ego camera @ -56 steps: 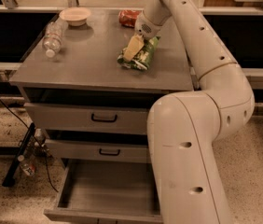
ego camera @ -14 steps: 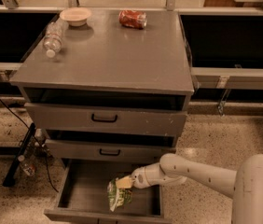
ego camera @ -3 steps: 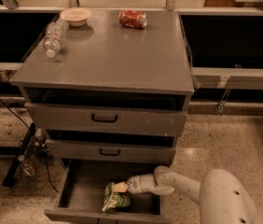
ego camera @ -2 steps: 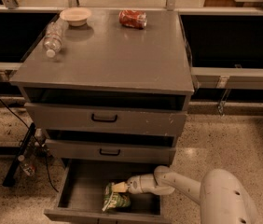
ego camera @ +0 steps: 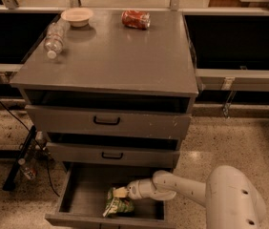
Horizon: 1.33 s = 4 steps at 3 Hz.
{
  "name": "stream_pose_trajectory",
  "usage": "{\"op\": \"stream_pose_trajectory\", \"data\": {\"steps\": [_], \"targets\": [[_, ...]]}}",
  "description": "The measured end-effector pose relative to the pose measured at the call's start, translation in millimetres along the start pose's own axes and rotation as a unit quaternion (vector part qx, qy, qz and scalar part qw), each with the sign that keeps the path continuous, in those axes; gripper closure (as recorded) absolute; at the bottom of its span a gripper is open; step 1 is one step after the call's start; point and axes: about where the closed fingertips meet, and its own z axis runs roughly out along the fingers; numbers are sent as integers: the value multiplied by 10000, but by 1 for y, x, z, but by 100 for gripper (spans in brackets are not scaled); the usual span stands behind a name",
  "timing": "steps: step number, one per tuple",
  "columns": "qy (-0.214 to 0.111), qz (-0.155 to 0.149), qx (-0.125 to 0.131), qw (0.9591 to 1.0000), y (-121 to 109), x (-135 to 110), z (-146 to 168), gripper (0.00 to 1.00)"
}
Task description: Place green jalapeno chip bag into bottom drawer
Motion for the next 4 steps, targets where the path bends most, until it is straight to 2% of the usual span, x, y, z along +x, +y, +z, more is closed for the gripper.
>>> {"op": "stream_pose_trajectory", "data": {"steps": [1, 2, 3, 4], "targets": [[171, 86, -27, 9998, 6, -2, 24, 100], [171, 86, -27, 9998, 6, -2, 24, 100], [171, 86, -27, 9998, 6, -2, 24, 83], [171, 86, -27, 9998, 6, -2, 24, 60]]}}
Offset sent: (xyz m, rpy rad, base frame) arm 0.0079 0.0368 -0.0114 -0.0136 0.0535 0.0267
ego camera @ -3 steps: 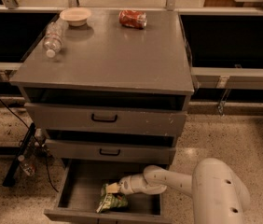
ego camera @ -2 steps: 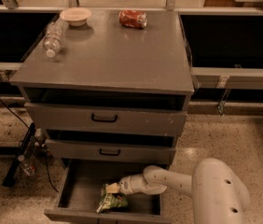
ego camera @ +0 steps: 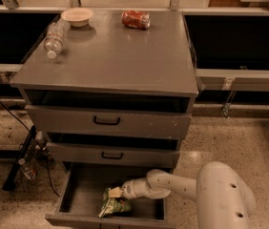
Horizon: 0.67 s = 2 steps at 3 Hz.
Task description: Place green jalapeno chip bag into bottom drawer
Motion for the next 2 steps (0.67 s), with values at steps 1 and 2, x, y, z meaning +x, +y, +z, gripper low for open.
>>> {"op": "stream_pose_trajectory", "data": {"steps": [1, 2], "targets": [[0, 0, 0, 10000, 0, 0, 0, 37], [0, 0, 0, 10000, 0, 0, 0, 13]]}}
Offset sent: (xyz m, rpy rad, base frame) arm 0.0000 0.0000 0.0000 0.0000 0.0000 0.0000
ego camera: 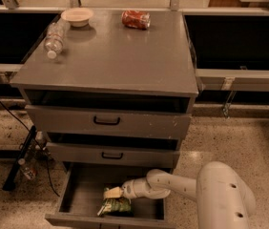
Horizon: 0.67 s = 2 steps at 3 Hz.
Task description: Place green jalapeno chip bag into bottom drawer
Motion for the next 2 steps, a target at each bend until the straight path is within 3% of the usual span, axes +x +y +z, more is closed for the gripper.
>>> {"op": "stream_pose_trajectory", "data": {"steps": [1, 2], "targets": [[1, 0, -1, 10000, 0, 0, 0, 0], [1, 0, -1, 10000, 0, 0, 0, 0]]}}
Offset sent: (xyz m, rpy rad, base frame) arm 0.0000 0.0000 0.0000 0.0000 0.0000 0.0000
